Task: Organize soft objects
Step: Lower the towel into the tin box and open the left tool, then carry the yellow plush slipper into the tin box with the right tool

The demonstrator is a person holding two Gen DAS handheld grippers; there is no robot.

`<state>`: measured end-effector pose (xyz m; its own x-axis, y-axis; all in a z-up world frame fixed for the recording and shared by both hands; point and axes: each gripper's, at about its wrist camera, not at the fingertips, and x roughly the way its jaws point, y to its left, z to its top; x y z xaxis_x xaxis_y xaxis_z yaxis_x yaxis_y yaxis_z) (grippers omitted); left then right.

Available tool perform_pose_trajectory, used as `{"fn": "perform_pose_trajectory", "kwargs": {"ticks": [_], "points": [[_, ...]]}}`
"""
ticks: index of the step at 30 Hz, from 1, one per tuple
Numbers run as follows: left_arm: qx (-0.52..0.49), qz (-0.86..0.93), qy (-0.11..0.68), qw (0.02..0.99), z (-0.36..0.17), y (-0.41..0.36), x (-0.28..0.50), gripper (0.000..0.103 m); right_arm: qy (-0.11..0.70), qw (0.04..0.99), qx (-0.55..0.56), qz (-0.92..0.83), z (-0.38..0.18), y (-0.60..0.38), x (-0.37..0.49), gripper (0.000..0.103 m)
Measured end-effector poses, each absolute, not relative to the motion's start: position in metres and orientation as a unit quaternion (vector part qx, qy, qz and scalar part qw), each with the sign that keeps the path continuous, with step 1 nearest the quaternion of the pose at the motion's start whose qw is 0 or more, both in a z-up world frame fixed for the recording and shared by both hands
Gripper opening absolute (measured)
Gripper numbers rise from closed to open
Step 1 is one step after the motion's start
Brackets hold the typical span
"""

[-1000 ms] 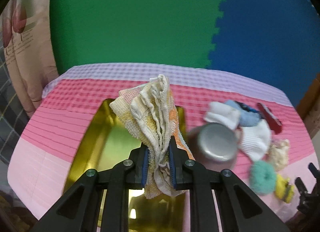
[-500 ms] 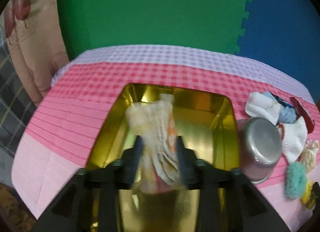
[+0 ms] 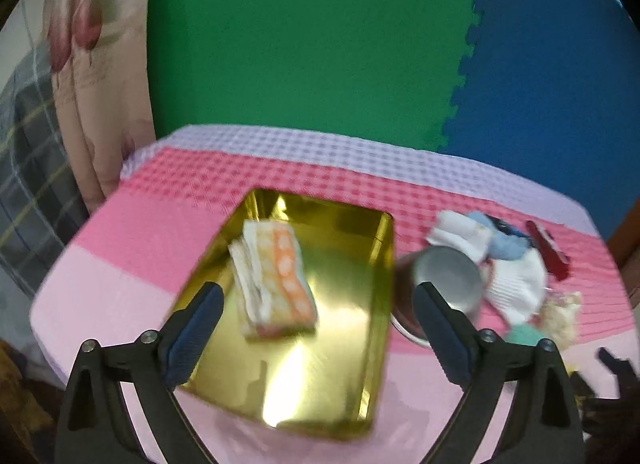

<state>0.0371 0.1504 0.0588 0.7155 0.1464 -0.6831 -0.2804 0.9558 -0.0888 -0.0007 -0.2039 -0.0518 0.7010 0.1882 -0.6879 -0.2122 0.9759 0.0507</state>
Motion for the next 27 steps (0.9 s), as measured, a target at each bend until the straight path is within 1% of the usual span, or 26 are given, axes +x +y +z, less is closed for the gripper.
{"fn": "perform_pose_trajectory", "kwargs": {"ticks": [3,4,5,6,7,8,9,11,12,16,20,24,27], "points": [[-0.112,0.112,0.370,0.916,0.055,0.142,0.018,0.097,0.366,0.922,-0.028,0.126,-0.052,-0.197,-0.006,0.101],[-0.115,0.110,0.373,0.914,0.053,0.140,0.013,0.097,0.373,0.918,-0.039,0.132,-0.056,-0.192,-0.005,0.099],[-0.119,0.108,0.377,0.912,0.050,0.139,0.007,0.097,0.382,0.912,-0.047,0.138,-0.060,-0.190,-0.005,0.075],[-0.123,0.107,0.380,0.910,0.048,0.138,0.002,0.097,0.394,0.906,-0.051,0.144,-0.065,-0.188,-0.003,0.042],[-0.128,0.108,0.385,0.908,0.045,0.137,-0.003,0.097,0.413,0.898,-0.055,0.144,-0.071,-0.186,-0.001,0.044],[-0.133,0.110,0.390,0.905,0.043,0.137,-0.008,0.097,0.410,0.899,-0.052,0.144,-0.070,-0.187,-0.001,0.042],[-0.142,0.110,0.394,0.902,0.040,0.138,-0.014,0.097,0.407,0.900,-0.051,0.145,-0.068,-0.188,-0.003,0.037],[-0.158,0.109,0.395,0.898,0.036,0.140,-0.025,0.097,0.408,0.898,-0.055,0.154,-0.060,-0.187,-0.006,0.031],[-0.162,0.111,0.396,0.897,0.035,0.140,-0.030,0.097,0.407,0.898,-0.049,0.158,-0.056,-0.188,-0.006,0.030],[-0.142,0.137,0.392,0.898,0.032,0.138,-0.043,0.097,0.375,0.906,-0.049,0.191,-0.015,-0.174,-0.010,0.030],[-0.135,0.151,0.392,0.897,0.032,0.144,-0.045,0.097,0.351,0.899,-0.035,0.259,0.025,-0.129,0.012,0.030],[-0.123,0.170,0.385,0.899,0.033,0.149,-0.048,0.097,0.365,0.875,0.001,0.318,0.042,-0.072,0.051,0.030],[-0.117,0.179,0.390,0.896,0.032,0.154,-0.047,0.098,0.374,0.860,0.006,0.347,0.046,-0.022,0.078,0.030]]}}
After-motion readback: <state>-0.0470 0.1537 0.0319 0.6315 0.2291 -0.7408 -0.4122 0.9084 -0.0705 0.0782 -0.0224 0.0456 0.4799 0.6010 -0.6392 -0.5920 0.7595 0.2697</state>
